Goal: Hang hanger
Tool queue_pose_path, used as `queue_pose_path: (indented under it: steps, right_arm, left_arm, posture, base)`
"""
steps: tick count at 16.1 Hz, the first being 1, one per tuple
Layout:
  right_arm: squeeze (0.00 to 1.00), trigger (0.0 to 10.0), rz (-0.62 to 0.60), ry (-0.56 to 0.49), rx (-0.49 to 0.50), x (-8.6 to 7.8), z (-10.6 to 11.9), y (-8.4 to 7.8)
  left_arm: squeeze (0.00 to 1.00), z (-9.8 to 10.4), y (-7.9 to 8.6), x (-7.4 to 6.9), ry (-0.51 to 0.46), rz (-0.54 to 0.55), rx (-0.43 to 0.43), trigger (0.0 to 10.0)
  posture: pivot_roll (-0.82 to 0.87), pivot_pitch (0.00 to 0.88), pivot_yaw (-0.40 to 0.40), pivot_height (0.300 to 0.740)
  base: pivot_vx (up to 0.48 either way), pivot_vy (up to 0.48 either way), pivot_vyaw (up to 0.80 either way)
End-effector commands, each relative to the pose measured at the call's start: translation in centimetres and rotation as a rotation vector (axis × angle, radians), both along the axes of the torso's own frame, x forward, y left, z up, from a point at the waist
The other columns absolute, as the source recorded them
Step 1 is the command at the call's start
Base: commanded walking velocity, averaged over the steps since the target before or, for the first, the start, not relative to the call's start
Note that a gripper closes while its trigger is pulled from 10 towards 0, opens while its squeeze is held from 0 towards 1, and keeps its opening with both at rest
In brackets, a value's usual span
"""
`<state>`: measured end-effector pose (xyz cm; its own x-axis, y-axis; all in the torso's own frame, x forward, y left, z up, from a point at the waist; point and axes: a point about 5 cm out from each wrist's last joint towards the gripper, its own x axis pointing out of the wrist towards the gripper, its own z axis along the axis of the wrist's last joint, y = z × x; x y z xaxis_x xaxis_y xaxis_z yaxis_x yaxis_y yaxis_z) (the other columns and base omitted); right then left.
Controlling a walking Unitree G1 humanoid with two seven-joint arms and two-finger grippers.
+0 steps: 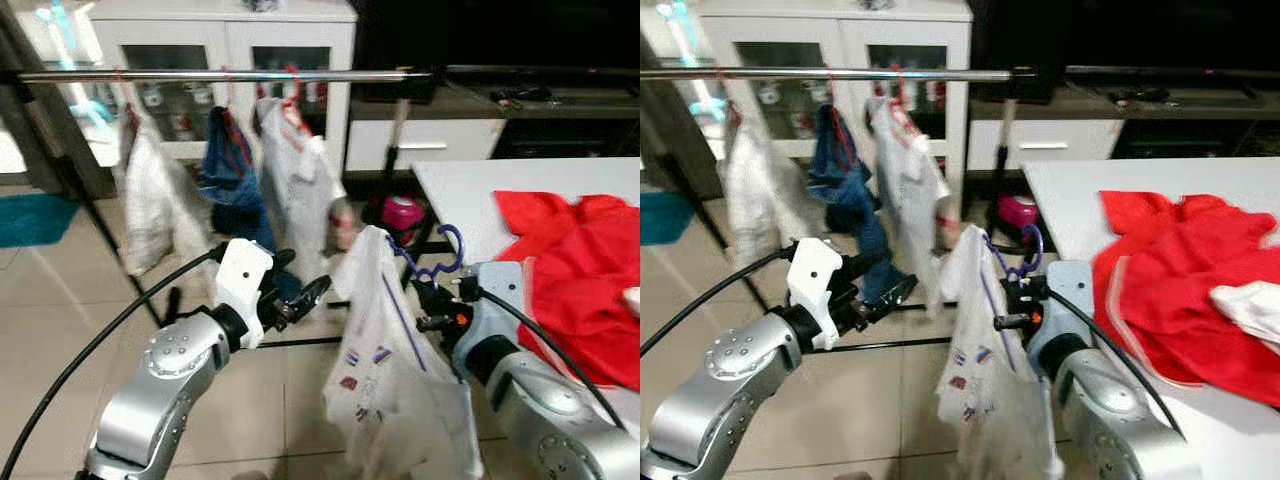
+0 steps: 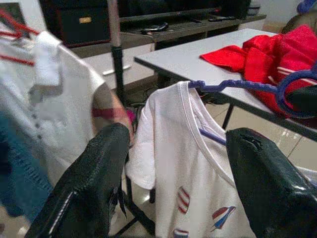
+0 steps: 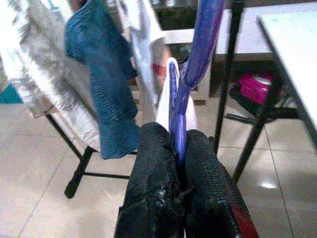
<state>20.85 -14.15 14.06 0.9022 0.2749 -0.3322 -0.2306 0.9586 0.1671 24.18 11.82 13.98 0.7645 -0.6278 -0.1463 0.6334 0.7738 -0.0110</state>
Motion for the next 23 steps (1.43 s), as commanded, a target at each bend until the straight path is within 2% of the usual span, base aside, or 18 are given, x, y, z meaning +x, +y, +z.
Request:
queue_pose_path:
  steps: [1,7,9,13,14,17,18,19,23]
  right_arm:
    - [0.0,10.0,0.027,-0.034,0.015,0.2,0.5,0.3]
    - [0.0,10.0,0.055,-0.018,-0.018,0.0,0.3,-0.3]
    - [0.0,10.0,0.072,-0.007,-0.028,-0.2,0.1,-0.5]
    - [0.0,10.0,0.124,-0.006,-0.046,-0.4,0.2,-0.6]
    - [0.0,10.0,0.147,-0.013,-0.055,-0.4,0.3,-0.7]
    - [0.0,10.0,0.225,-0.057,-0.063,-0.3,1.1,-0.6]
    - [0.0,10.0,0.254,-0.072,-0.055,-0.2,1.4,-0.4]
    - [0.0,10.0,0.281,-0.087,-0.047,-0.2,1.7,-0.3]
    - [0.0,10.0,0.329,-0.132,-0.044,0.4,2.6,0.3]
  left_arm:
    - [0.0,0.4,0.4,0.1,-0.01,0.015,0.008,10.0]
    - [0.0,0.6,0.3,0.2,-0.011,0.015,0.004,10.0]
    - [0.0,0.7,0.3,0.4,-0.033,0.032,0.047,10.0]
    - [0.0,0.5,0.0,0.3,-0.021,0.022,0.042,10.0]
    - [0.0,0.4,-0.1,0.2,-0.005,0.023,0.012,10.0]
    - [0.0,0.3,0.1,0.7,0.0,0.035,0.048,10.0]
    - [0.1,0.4,0.1,0.9,0.01,0.034,0.035,10.0]
    - [1.0,0.4,0.0,1.2,0.019,0.034,0.023,10.0]
    - [1.0,1.1,-1.0,1.9,0.001,0.011,-0.023,10.0]
  posture:
    - [0.0,0.0,-0.01,0.74]
    - [-0.01,0.0,-0.009,0.74]
    - [-0.01,0.0,-0.009,0.74]
    - [-0.01,0.0,-0.005,0.74]
    - [-0.01,0.0,-0.006,0.74]
    - [-0.01,0.0,-0.007,0.74]
    - [-0.01,0.0,-0.007,0.74]
    - [-0.01,0.0,-0.007,0.74]
    - [-0.01,0.0,-0.004,0.74]
  base:
    - [0.0,0.428,0.0]
    - [0.0,0.428,0.0]
    - [0.0,-0.24,0.0]
    - [0.0,-0.48,0.0]
    - [0.0,0.0,0.0]
    - [0.0,0.0,0.0]
    - [0.0,0.0,0.0]
    - [0.0,0.0,0.0]
    - [0.0,0.0,0.0]
